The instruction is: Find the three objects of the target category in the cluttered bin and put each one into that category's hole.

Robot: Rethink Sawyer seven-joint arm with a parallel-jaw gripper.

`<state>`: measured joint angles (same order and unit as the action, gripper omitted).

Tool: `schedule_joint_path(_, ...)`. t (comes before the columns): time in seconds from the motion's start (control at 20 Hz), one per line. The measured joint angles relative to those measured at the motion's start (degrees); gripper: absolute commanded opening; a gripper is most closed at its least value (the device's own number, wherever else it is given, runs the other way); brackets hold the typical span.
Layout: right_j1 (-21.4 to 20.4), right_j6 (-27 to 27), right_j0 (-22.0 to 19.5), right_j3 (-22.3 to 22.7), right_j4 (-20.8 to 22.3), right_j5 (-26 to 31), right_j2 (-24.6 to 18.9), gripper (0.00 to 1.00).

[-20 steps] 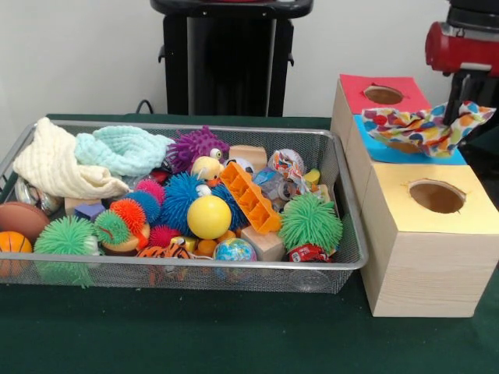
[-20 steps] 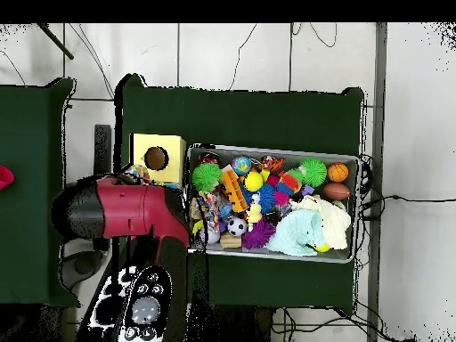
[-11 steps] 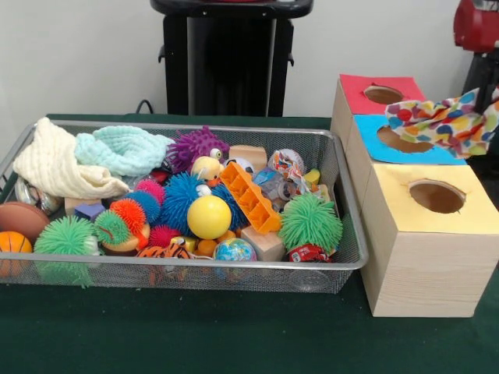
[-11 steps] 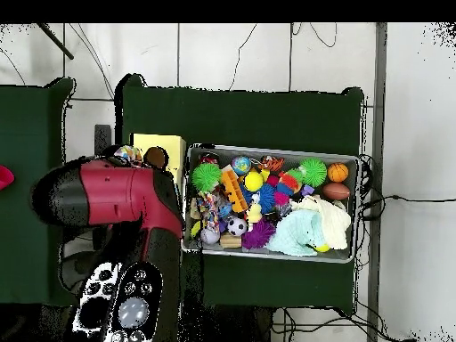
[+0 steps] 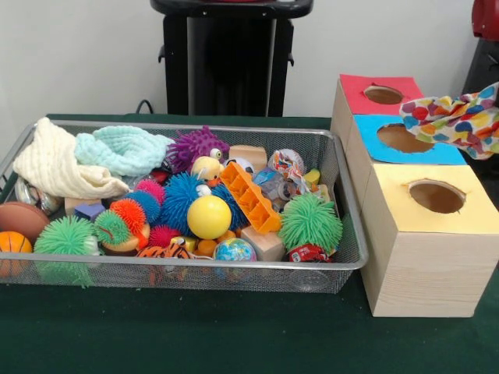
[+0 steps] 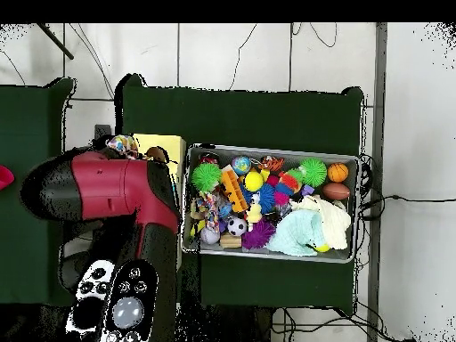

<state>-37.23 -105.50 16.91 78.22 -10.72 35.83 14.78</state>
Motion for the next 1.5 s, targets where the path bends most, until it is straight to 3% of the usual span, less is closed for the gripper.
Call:
schedule_joint_path(1.0,2.58,0.0,-1.8,0.96,-0.02,-9.12,-0.02,0.0)
schedule_joint_path(1.5,3.74,0.0,-1.86,4.41,-0.03,-11.84,-0.2,0.0)
